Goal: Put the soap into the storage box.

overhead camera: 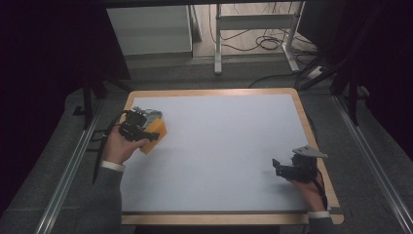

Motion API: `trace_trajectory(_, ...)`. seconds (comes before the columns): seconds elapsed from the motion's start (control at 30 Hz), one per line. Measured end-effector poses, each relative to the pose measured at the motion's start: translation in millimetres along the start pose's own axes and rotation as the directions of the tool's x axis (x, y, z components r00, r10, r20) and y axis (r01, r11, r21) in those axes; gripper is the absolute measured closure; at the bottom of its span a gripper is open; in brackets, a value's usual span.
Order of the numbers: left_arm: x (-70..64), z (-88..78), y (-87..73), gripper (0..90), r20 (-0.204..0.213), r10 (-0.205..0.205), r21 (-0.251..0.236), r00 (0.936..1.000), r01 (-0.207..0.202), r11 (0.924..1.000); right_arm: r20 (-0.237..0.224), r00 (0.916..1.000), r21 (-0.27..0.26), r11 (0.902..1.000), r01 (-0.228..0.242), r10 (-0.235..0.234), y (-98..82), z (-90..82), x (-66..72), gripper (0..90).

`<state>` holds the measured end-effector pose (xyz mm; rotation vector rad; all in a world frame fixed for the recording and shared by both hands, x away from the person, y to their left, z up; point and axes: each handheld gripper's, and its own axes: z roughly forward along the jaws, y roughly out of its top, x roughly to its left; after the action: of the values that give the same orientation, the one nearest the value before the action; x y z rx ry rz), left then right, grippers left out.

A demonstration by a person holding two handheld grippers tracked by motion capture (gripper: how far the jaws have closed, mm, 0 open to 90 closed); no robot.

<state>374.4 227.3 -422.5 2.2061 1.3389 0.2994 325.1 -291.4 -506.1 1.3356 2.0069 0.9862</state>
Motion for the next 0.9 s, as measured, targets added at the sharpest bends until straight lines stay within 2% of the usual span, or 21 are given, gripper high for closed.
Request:
trace_trajectory(0.2, 2.5, 0.8, 3.3, 60.9, 0.014, -0.011, -0.016, 0.9998, 0.011, 0.9998, 0.003, 1.0000, 0.002, 1.0000, 0.001, -0.001, -0.2, 0.4, 0.1, 6.5)
trace_trajectory(0.9, 16.9, 4.9, 18.7, 61.0, 0.002, -0.044, -0.017, 0.9990, 0.044, 0.9989, 0.011, 0.9999, -0.002, 1.0000, -0.006, 0.006, -0.6, 0.0, -1.5, 6.5)
